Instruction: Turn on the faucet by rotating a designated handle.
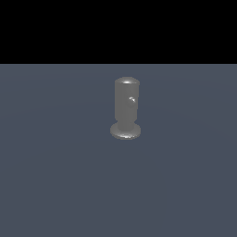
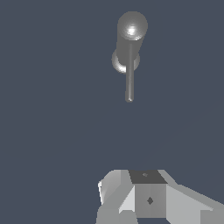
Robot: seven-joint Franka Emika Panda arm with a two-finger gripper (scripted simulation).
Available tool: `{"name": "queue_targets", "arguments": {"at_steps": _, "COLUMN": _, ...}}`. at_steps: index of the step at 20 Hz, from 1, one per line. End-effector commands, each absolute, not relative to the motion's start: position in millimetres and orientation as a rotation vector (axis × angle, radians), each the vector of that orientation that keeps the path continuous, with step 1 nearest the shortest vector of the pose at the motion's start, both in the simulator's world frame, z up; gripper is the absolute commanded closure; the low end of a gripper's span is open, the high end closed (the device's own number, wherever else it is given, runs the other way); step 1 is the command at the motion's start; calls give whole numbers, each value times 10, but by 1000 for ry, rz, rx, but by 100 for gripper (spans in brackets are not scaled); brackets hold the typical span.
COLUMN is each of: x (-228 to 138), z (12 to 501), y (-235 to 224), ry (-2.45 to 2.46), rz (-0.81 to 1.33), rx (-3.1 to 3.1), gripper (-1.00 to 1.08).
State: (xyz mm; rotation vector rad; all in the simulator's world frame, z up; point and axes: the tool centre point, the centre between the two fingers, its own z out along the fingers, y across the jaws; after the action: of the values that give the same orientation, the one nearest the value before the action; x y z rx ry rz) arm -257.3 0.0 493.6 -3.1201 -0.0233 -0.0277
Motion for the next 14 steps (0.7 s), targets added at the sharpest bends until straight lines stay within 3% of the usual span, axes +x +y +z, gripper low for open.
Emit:
{"name": "queue_targets", "arguments": {"at_steps": 1, "x": -2573, "z": 4936, "y": -1, "ry": -23, "rz": -28, "rx": -3120, "gripper": 108}}
{"name": "queue_targets", "arguments": {"at_steps": 14, "x": -2438, "z": 4537, "y": 40, "ry": -13, "rz": -24, "rx": -3123, "gripper": 108}}
